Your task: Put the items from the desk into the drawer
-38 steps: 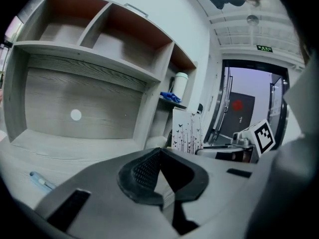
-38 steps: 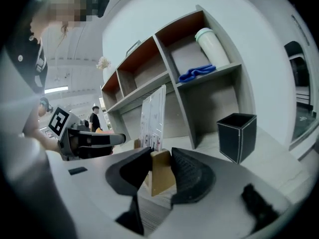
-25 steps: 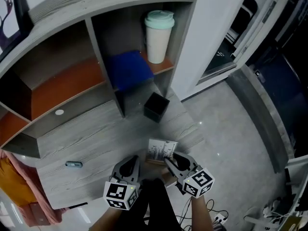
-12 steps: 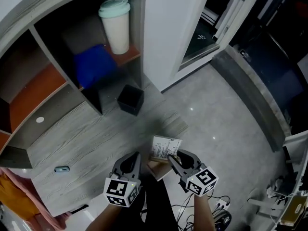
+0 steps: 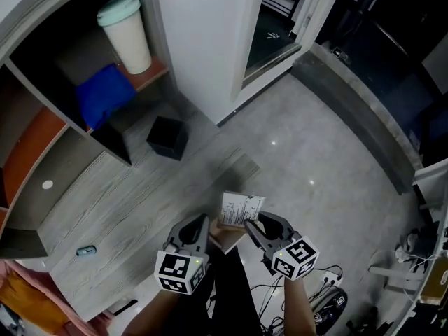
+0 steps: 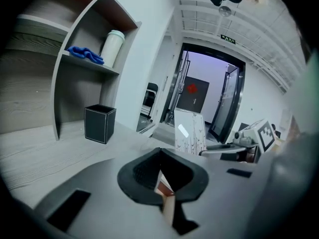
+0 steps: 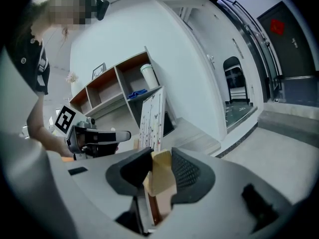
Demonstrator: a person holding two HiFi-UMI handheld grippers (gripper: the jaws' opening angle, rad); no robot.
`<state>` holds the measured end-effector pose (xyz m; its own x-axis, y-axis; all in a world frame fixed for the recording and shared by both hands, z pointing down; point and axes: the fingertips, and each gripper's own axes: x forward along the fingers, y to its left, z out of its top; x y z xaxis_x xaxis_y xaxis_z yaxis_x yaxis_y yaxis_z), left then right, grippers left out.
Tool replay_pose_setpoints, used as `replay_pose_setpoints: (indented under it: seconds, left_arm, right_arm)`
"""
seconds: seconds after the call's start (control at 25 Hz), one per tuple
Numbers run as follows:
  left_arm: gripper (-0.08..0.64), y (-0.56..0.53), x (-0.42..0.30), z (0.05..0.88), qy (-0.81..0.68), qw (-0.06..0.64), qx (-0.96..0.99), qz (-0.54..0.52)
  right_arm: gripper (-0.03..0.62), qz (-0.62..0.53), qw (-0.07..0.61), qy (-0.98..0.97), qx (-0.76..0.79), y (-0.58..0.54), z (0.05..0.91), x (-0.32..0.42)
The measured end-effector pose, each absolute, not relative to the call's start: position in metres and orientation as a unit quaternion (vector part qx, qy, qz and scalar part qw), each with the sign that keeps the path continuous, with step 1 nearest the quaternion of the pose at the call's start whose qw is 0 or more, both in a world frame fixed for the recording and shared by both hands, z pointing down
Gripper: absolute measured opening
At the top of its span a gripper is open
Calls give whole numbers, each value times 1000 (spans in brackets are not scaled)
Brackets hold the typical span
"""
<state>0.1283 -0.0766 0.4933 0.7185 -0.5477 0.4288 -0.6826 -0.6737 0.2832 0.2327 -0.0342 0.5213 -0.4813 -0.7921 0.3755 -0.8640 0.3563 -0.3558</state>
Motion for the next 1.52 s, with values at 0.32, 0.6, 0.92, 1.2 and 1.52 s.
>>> replay_pose_setpoints:
  seconds: [0.32,0.6,0.92,1.2,1.52]
  left_arm:
    - [9,-44,149,523,-298,219,911,181]
    - [11,-22,160,558,-278,222,914,195]
    - [9,-4,161,594,-263,223,915,208]
    - [9,2,153,627,-267,237,908,216]
    - [11,9,139,658,-280,242,899,233]
  right_arm:
    - [135,271,67,-804,525,-6,551,246]
    - [135,288,61,-791,536,16,590,249]
    - [135,316,56,-774,546,34,638,245]
    - [135,334,66,-774,533,36,674,234]
    - [135,346,84,-777,519,36,699,224]
